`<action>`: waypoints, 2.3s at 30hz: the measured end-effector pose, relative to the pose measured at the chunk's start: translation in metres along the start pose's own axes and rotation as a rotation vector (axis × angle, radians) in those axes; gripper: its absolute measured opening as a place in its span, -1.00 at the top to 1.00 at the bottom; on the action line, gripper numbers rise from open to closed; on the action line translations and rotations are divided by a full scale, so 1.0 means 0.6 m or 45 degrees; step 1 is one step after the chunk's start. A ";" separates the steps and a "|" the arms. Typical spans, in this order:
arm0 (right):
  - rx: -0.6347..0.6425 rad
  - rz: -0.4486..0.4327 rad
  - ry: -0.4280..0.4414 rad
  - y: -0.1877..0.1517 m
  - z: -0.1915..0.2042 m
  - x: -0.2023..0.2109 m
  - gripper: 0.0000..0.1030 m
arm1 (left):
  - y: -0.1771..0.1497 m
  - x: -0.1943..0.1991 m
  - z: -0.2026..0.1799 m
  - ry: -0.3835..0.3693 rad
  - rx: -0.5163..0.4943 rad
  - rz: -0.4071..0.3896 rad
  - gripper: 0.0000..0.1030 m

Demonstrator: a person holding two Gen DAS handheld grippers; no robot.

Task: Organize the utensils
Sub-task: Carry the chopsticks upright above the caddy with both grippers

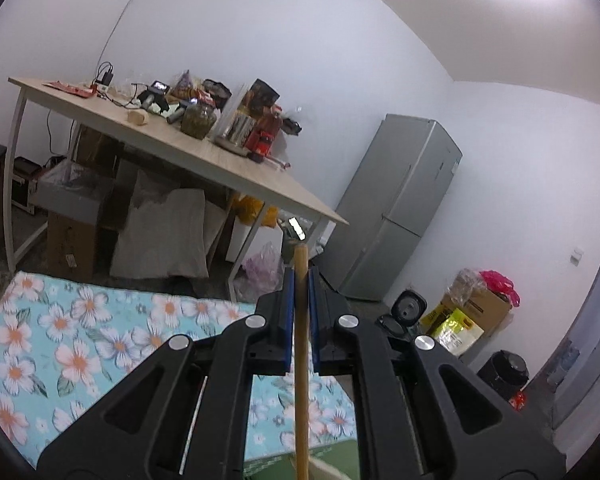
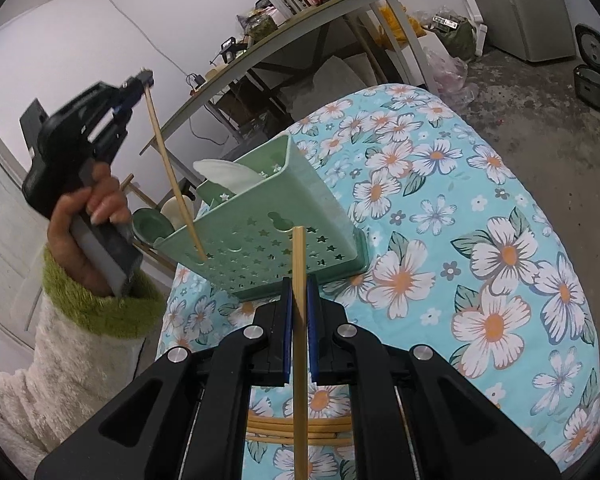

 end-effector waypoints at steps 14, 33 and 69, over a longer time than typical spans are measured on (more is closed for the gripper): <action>-0.004 -0.036 -0.003 -0.001 0.000 0.022 0.87 | -0.040 0.068 -0.018 -0.055 -0.081 0.130 0.81; -0.035 -0.020 -0.001 -0.016 -0.012 0.020 0.86 | -0.386 0.136 0.087 0.153 0.133 0.861 0.41; 0.156 -0.178 0.039 0.023 0.062 0.104 0.87 | 0.049 0.285 -0.082 -0.130 -0.146 -0.131 0.89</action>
Point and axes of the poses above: each gripper's, at about its wrist camera, not at the fingertips, and x roughly against the way its jaws point, z to its left, y to its top, the point moved 4 cm from there along -x, roughly the way its jaws point, and after that the axes turned 4 degrees about -y, right-handed, at the moved point
